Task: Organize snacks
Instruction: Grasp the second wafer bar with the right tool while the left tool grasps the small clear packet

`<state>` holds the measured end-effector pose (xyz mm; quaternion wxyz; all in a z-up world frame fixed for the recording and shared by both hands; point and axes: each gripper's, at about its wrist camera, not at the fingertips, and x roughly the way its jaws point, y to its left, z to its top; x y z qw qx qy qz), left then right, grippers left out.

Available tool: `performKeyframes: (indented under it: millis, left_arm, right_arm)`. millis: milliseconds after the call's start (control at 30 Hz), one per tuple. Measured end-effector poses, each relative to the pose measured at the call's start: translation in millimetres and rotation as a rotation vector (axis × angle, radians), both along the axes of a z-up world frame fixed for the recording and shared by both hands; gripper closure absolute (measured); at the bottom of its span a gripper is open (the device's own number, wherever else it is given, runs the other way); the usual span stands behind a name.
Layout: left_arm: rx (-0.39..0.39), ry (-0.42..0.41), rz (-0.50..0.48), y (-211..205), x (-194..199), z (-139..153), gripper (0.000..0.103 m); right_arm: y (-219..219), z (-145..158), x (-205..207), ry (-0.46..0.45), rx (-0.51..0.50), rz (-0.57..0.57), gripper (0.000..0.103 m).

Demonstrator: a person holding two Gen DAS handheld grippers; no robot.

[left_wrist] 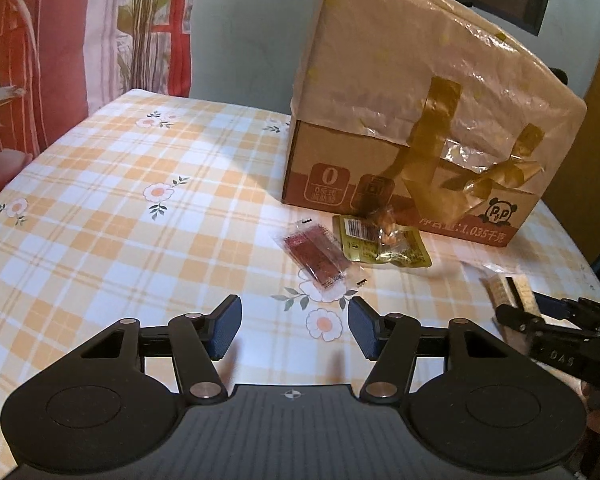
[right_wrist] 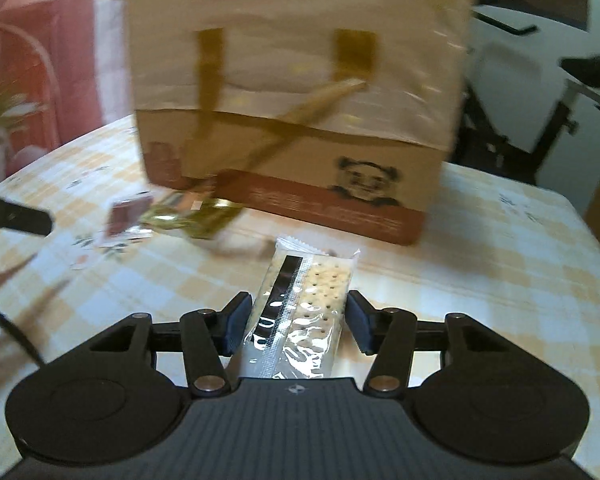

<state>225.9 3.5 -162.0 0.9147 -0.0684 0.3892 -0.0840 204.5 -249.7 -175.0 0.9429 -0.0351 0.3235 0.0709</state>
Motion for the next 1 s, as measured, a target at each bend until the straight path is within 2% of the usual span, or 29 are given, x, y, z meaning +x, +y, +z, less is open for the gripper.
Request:
performKeyframes:
  millis: [67, 200, 367, 500, 633, 800, 1000]
  left_arm:
    - [-0.001, 0.009, -0.002, 0, 4, 0, 0.041]
    - [-0.005, 0.025, 0.000, -4, 17, 2, 0.046]
    - [-0.011, -0.016, -0.052, -28, 34, 9, 0.048]
    - [-0.003, -0.024, -0.089, -51, 45, 3, 0.051]
    - [0.007, 0.004, -0.073, -57, 41, -8, 0.054]
    - [0.009, 0.010, -0.022, -45, 38, -13, 0.056]
    - [0.017, 0.011, -0.015, -43, 45, -16, 0.057]
  right_arm:
    - [-6, 0, 1, -0.005, 0.024, -0.026, 0.049]
    - [-4, -2, 2, 0.001, 0.019, -0.006, 0.049]
    - [-4, -2, 1, -0.002, 0.024, 0.002, 0.050]
    - [-7, -3, 3, 0.007, 0.056, 0.002, 0.050]
    - [-10, -4, 3, 0.010, 0.076, 0.003, 0.050]
    - [-8, -4, 3, 0.011, 0.079, 0.020, 0.050]
    - [-7, -4, 3, 0.011, 0.081, 0.024, 0.050]
